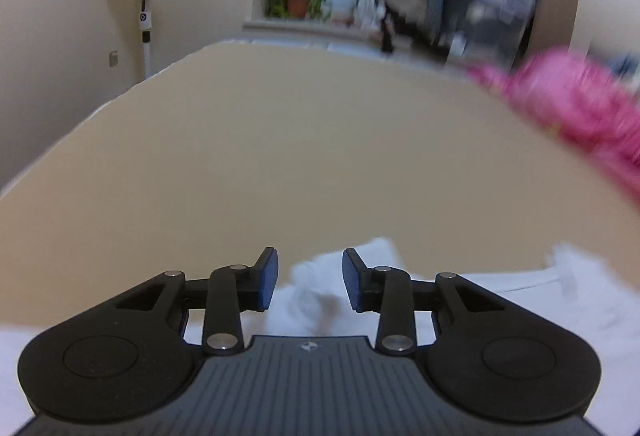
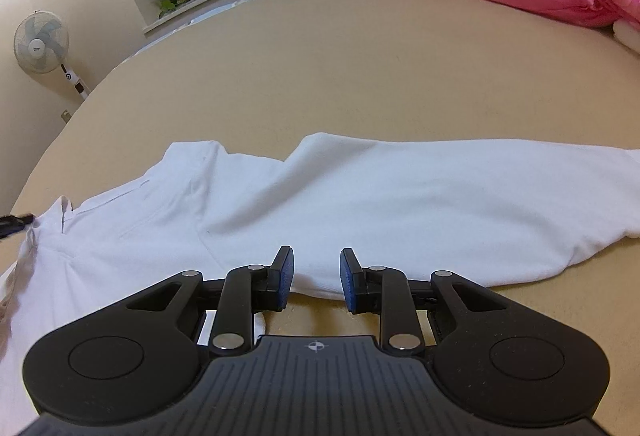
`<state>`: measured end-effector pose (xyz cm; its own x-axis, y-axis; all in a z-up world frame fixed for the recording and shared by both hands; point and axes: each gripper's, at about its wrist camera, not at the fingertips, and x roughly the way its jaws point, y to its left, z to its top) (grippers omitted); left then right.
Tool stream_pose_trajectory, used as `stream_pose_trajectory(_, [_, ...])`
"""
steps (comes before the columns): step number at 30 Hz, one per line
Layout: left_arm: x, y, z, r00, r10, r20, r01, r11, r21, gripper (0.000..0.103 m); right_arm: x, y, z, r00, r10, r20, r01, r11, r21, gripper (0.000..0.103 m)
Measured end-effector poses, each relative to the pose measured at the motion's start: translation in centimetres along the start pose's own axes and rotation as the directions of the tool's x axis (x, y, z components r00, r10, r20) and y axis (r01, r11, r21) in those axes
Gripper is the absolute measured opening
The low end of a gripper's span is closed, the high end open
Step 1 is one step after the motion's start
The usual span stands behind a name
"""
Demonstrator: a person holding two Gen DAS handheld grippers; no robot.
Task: Fold small clothes
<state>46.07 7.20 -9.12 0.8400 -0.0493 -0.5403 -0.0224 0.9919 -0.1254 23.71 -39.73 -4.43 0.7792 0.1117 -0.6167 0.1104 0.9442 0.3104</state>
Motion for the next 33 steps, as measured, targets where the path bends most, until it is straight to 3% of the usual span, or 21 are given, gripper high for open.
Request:
stream_pose_trajectory(2, [-0.5,-0.1,-1.5,1.000,-0.017,-0.009,0.016,0.999,-0.030,0.039,0.1,0.2,-0.1,1.000,0.014,-0.009,-0.014,1.000,-0.011,0.027])
stream_pose_trajectory(3, [0.0,-0.2,-2.6,0.999,-0.012,-0.049,0.010,1.000,-0.029,0.039,0.2,0.4,-0.3,1.000,0.017,-0.017,-0.018,1.000,-0.020,0.027])
stream_pose_trajectory(4, [1.2,-0.1,-4.1,0.991,0.004,-0.137,-0.005,1.000,-0.006,0.039,0.5,0.6,-0.4,1.000,0.010,-0.027,-0.010,0.999,-0.034,0.027])
stream_pose_trajectory(5, [1.8,-0.2,-5.1,0.986,0.025,-0.165,-0.020,0.999,0.036,0.039,0.7,0.7,-0.6,0.999,-0.007,-0.037,0.006,0.999,-0.046,0.027])
stream_pose_trajectory(6, [1.0,-0.8,-5.6,0.993,0.046,-0.106,-0.037,0.996,0.087,0.039,0.7,0.7,-0.8,0.999,-0.019,-0.041,0.017,0.999,-0.049,0.027])
stream_pose_trajectory(8, [-0.5,-2.3,-5.5,0.991,0.084,-0.104,-0.072,0.991,0.111,0.039,0.6,0.2,-0.9,0.999,-0.033,-0.040,0.032,0.999,-0.031,0.027])
stream_pose_trajectory(11, [-5.1,-3.8,-7.7,0.999,-0.014,-0.045,0.017,0.997,0.072,0.041,-0.1,-0.8,-0.7,0.999,-0.039,-0.022,0.039,0.999,0.004,0.027])
stream_pose_trajectory(16, [-10.3,-6.8,-13.8,0.994,-0.070,-0.083,0.079,0.991,0.106,0.041,-1.3,-2.2,-0.7,0.999,-0.044,0.003,0.044,0.999,0.030,0.027])
stream_pose_trajectory(18, [-12.5,-7.2,-18.1,0.995,-0.034,-0.092,0.047,0.989,0.143,0.044,-1.8,-2.9,-0.8,0.999,-0.045,0.012,0.044,0.997,0.057,0.027])
stream_pose_trajectory(21, [-15.6,-7.7,-22.7,0.999,0.010,0.036,-0.017,0.979,0.204,0.050,-2.7,-4.2,-0.9,0.998,-0.045,0.032,0.042,0.995,0.093,0.027])
stream_pose_trajectory(23, [-18.0,-7.4,-25.0,0.995,0.065,0.075,-0.079,0.977,0.196,0.066,-3.3,-5.2,-0.9,0.997,-0.056,0.052,0.051,0.994,0.099,0.027])
stream_pose_trajectory(25, [-19.0,-7.7,-26.0,0.992,0.093,0.090,-0.108,0.976,0.187,0.067,-3.7,-6.6,-0.9,0.994,-0.082,0.066,0.074,0.991,0.114,0.027])
stream_pose_trajectory(33, [-19.3,-6.6,-26.2,0.993,0.064,0.102,-0.080,0.983,0.164,0.071,-4.3,-15.3,-0.6,0.968,-0.233,0.093,0.196,0.934,0.298,0.027])
